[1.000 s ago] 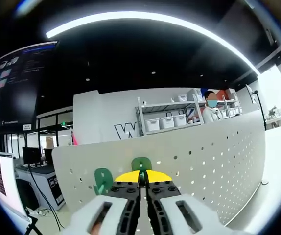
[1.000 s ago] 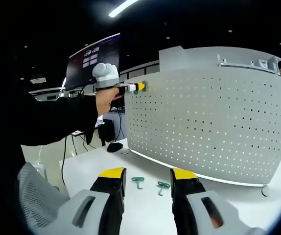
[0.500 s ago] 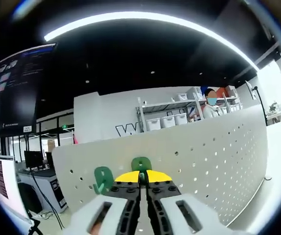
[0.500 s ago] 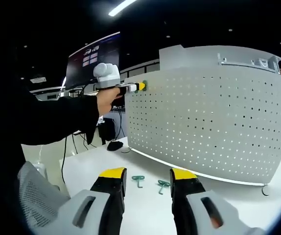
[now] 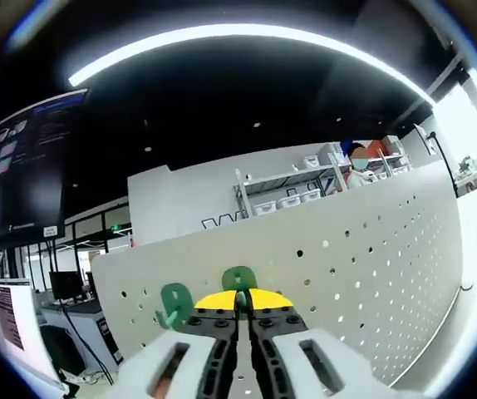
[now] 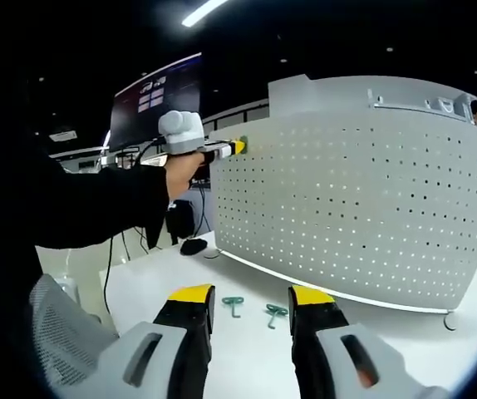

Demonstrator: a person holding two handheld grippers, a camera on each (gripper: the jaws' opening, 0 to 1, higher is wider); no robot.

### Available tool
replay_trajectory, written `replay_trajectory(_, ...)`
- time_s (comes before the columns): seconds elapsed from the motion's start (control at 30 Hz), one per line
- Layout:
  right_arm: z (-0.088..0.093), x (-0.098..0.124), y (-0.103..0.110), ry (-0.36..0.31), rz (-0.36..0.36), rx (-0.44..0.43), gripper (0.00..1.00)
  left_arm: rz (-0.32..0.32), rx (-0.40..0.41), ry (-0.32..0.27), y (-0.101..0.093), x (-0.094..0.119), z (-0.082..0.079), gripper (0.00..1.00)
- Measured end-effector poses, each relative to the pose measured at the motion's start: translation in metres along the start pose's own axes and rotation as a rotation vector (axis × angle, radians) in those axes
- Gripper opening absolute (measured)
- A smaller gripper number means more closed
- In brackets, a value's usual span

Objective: Insert the hook assembly into the mounting plate slot until the hook locks in place.

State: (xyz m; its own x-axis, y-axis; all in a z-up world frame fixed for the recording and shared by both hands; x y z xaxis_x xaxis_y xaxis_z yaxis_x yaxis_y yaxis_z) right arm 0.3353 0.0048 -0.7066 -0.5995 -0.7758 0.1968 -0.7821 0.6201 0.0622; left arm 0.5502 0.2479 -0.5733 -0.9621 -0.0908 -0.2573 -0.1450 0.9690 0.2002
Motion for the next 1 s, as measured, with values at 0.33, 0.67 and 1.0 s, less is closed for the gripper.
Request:
replay_trajectory(0.33,-0.001,0.0,0.001,0.0,-0.002,0.005,0.33,0.02,0.019,0.03,0.004,0.001,-0.002,0.09)
replay_trajectory(0.67,-0.003,0.0,0.003,-0.004,-0.006,0.019,0.33,0.021,0.047,0.025,0.01,0.013,-0.013,0.18)
replay_trajectory(1.0,-0.003,0.0,0.004,-0.003,-0.009,0.033,0.33,0.03,0.088,0.009,0.015,0.033,-0.032,0.34)
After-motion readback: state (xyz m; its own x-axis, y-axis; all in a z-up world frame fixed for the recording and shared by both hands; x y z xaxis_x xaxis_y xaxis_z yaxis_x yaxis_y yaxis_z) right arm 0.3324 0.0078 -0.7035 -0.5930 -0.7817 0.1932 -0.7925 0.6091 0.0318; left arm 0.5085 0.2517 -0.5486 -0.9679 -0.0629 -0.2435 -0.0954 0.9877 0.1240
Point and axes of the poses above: the point that each gripper's makers call its tool centre point, and the gripper's own axes: x roughly backward along the fingers, y roughly to its left, z roughly out of its underside, the point moved 3 cm from there along x, roughly backward along the fingers, and after that the axes turned 11 degrees about -z, right-handed, at the moved point
